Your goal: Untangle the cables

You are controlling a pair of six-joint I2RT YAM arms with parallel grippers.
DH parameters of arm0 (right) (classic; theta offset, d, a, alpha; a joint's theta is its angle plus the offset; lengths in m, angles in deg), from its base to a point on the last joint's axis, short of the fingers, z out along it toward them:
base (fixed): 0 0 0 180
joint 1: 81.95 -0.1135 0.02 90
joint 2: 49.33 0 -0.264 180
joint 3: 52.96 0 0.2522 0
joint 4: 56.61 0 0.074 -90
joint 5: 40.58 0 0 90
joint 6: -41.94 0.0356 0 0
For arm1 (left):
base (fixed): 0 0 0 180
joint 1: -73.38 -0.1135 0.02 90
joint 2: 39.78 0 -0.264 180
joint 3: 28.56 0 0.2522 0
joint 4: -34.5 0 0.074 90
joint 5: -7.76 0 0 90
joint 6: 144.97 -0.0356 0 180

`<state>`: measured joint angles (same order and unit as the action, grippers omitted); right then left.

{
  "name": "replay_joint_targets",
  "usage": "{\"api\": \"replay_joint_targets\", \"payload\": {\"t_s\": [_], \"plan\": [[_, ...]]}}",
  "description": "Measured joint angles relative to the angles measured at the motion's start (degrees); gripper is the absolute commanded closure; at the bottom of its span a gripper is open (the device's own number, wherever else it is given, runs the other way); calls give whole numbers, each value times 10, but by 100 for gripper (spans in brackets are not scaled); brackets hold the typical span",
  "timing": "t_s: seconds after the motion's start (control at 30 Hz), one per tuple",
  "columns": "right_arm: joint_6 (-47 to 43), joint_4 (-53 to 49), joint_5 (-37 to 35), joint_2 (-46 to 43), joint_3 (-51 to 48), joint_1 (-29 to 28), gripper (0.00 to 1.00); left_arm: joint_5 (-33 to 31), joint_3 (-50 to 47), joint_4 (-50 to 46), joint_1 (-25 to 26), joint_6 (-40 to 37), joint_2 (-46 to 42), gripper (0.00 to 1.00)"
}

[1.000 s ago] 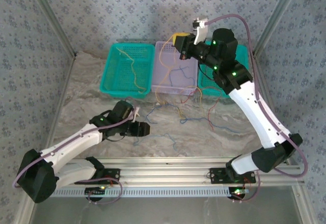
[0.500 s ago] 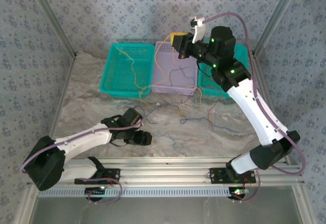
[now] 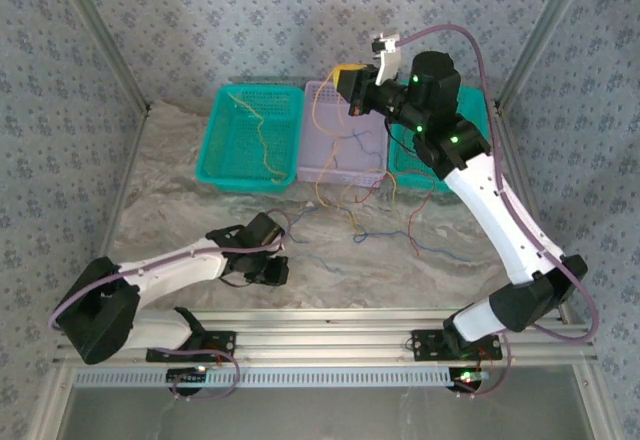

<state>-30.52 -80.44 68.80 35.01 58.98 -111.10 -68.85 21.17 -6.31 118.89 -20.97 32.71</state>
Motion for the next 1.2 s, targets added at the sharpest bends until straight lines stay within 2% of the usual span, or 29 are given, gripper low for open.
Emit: {"api": "replay_joint_targets", "payload": {"t_s": [0.17, 0.33, 0.5, 0.67, 0.93, 1.2], "plan": [[0, 15, -4, -8, -25, 1, 100, 1, 26, -23, 0, -1, -50, 100], [1, 35, -16, -46, -93, 15, 100, 3, 73, -68, 0, -10, -116, 100], [5, 78, -52, -141, -196, 32, 100, -11, 144, -124, 0, -31, -150, 100], [5, 119, -94, -252, -263, 34, 100, -39, 194, -135, -14, -50, -163, 100], [7, 150, -182, -401, -363, 34, 100, -56, 339, -139, -34, -96, -81, 100], [6, 129, -232, -481, -401, 34, 100, -76, 596, -144, -41, -153, 54, 100]]}}
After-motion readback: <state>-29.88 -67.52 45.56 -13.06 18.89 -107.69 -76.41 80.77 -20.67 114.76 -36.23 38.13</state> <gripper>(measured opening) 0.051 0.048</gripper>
